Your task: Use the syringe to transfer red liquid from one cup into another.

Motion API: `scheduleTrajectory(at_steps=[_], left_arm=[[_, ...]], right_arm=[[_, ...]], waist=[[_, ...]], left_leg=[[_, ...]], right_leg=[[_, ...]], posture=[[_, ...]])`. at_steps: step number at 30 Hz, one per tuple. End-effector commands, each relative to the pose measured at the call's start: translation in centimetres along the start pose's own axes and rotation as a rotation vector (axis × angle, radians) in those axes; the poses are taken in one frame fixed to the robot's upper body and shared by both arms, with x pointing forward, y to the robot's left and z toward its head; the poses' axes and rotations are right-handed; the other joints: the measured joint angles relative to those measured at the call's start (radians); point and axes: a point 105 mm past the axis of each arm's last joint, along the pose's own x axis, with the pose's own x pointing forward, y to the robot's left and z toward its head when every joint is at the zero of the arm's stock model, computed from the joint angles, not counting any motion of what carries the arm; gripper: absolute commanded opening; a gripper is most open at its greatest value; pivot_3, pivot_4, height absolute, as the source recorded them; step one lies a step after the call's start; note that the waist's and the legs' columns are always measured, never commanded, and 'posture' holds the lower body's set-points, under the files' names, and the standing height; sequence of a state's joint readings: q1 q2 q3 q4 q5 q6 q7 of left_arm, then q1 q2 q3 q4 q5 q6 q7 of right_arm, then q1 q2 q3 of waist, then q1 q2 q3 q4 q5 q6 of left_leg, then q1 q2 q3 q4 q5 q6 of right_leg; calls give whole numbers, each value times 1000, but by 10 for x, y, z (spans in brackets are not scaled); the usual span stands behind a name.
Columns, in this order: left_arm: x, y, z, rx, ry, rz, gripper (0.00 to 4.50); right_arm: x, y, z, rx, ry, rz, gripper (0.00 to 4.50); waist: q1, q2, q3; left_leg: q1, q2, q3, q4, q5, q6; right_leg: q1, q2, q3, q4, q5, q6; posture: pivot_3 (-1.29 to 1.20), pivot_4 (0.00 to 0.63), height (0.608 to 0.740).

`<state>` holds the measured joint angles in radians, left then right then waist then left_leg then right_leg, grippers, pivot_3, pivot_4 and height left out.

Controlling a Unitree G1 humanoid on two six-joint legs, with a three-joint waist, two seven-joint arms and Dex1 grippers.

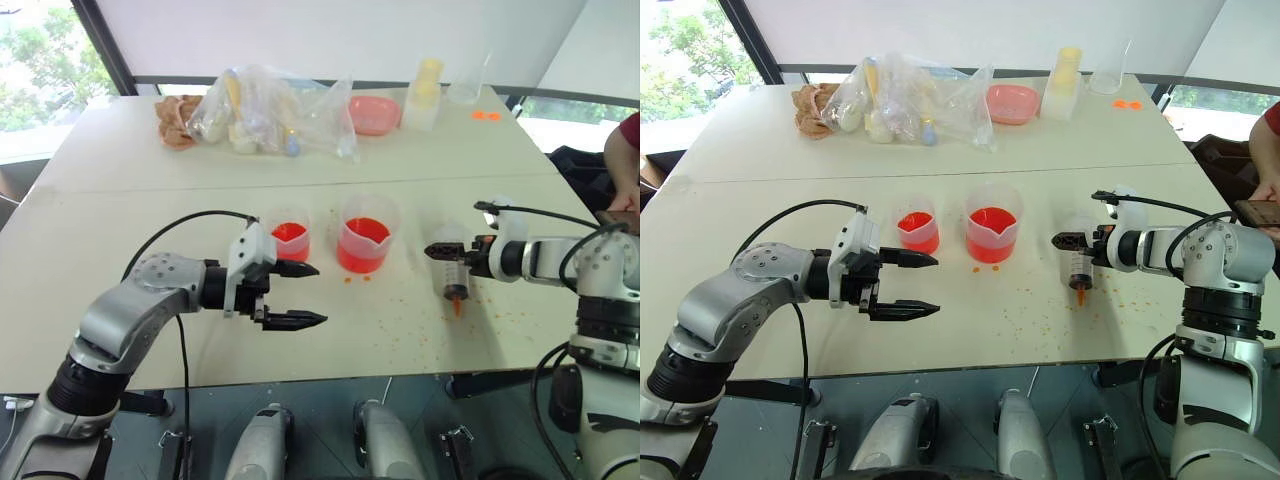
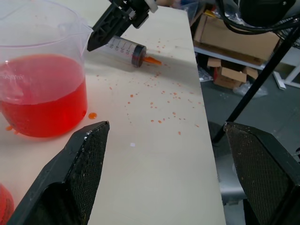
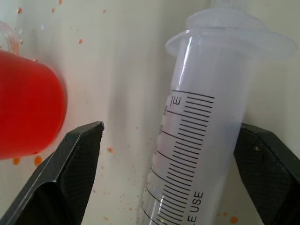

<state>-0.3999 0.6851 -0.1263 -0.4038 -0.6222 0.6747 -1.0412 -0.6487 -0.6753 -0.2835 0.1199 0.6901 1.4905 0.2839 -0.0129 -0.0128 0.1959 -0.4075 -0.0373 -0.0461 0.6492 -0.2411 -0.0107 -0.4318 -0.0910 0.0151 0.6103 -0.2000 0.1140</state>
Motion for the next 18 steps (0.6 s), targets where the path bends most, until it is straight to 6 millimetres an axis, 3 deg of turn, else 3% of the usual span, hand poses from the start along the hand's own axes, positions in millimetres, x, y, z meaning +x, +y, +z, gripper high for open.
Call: scheduleTrajectory(at_steps=[1,3,8,12,18], left_arm=[[-9,7,17,-11,-77,54,4081],[-27,18,25,-65,-131,148,4081],[-60,16,20,-180,-138,264,4081],[-88,25,12,-226,-138,434,4081],[-125,20,-14,-289,-107,627,4081]], right_arm=[[-15,0,6,-87,-38,0,4471],[-39,-1,5,-159,-61,49,4471],[-86,7,4,-210,-179,202,4471],[-106,11,-2,-286,-249,272,4471],[-119,-8,-16,-432,-462,190,4471]], waist=[[1,0,0],[1,0,0],[-6,0,0],[-1,-1,0],[2,-1,0]], left_leg=[[0,0,-1,0,0,0],[-1,0,-1,1,0,0],[1,1,-2,0,-2,3],[2,2,-1,0,-2,3],[2,2,0,1,-2,3]], right_leg=[[0,0,0,0,0,0],[0,0,0,0,0,1],[0,0,0,0,0,4],[2,2,-1,0,-2,0],[2,1,0,0,-2,0]], posture=[[0,150,740],[0,150,740],[0,150,740],[0,150,740],[0,150,740]])
